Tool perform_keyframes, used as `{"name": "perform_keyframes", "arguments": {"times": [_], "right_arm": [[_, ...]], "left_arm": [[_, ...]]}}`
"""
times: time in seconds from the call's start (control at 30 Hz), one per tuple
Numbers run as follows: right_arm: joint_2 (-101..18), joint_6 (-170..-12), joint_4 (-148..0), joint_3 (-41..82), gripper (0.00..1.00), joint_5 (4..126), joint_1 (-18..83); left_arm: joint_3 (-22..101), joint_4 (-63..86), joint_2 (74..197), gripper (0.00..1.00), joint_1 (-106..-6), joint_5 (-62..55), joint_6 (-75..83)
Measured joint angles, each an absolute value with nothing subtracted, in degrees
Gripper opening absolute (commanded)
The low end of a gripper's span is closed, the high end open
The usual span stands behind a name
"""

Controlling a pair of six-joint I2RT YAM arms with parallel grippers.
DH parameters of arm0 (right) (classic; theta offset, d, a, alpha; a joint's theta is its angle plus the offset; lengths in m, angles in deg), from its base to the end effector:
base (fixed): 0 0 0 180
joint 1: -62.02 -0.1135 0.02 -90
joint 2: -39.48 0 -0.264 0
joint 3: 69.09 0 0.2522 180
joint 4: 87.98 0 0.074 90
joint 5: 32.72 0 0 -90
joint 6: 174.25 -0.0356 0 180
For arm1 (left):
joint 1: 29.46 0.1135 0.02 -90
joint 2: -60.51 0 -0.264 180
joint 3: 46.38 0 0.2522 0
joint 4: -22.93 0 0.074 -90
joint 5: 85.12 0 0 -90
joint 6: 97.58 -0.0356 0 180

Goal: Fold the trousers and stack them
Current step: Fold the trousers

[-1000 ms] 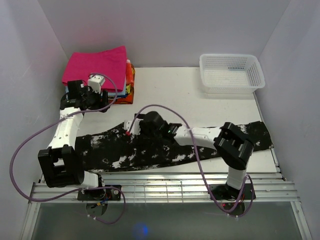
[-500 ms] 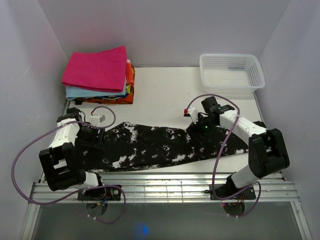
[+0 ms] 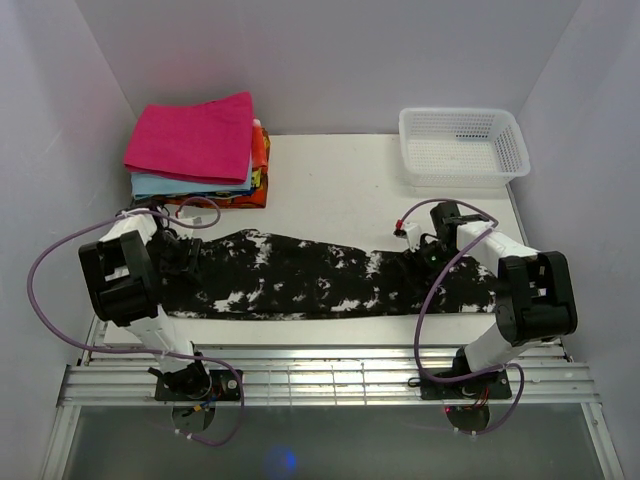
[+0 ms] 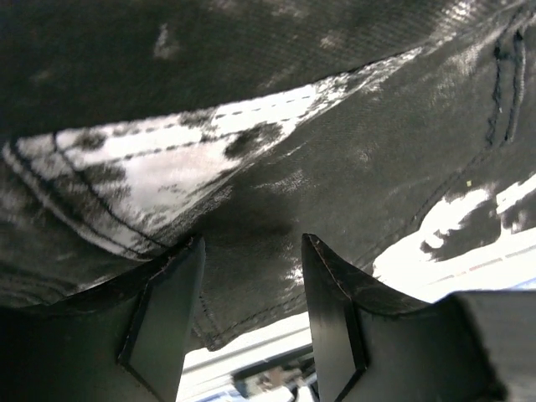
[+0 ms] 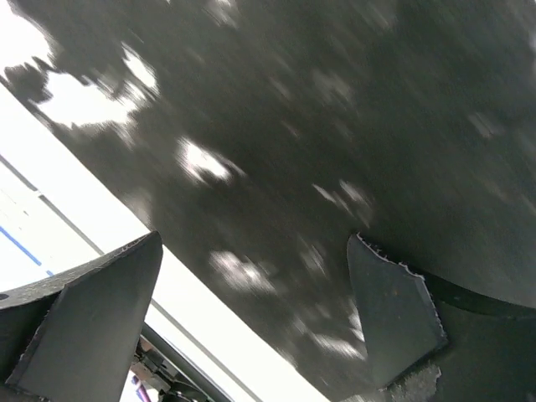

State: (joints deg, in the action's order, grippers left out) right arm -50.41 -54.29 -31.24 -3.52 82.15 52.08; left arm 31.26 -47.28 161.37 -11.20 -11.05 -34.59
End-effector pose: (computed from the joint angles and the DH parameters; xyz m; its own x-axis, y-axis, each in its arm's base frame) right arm 0.2593 0.0606 0.1686 -0.7326 -0.5884 -0.3421 -0.6774 0.6793 0.2823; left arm 0.2832 0.0832 0.1653 -0.9885 0.1337 -0.0711 0.1482 0.9510 -0.2713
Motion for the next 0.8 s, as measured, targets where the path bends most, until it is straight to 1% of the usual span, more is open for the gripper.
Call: {"name": "perform_keyframes", "arguments": {"times": [0.1,0.17,0.3,0.33,0.43,0.6,0.8], "right_arm": [[-49.2,-54.8,-30.3,-3.1,0.96,81.6,53.9],[-47.3,-54.5,-28.9,-2.0,0.97,80.9,57.1],[-42.6,-52.6,-26.6,2.1,1.00,79.6,68.2],[-41.3,-51.7,-26.4,3.1,0.96,78.8,72.2],[-40.5,-49.3,-26.2,4.4,0.94,77.6,81.3],[-46.4,-46.1,-25.2,5.3,0.91,77.1,94.0],[-53.9,-44.6,-25.2,5.3,0.90,77.1,98.6]], "left_arm": [[32.2,-44.9,161.6,0.63,-9.7,-9.3,-35.3],[32.3,-43.1,161.3,0.63,-8.3,-7.8,-35.8],[31.8,-39.8,160.6,0.64,-5.4,-5.5,-37.0],[31.5,-39.1,160.3,0.64,-4.7,-5.2,-37.3],[30.5,-38.1,159.4,0.64,-3.9,-5.1,-37.7],[30.4,-38.0,159.3,0.64,-4.0,-5.3,-37.4],[30.7,-38.4,159.3,0.64,-3.9,-5.5,-37.2]]}}
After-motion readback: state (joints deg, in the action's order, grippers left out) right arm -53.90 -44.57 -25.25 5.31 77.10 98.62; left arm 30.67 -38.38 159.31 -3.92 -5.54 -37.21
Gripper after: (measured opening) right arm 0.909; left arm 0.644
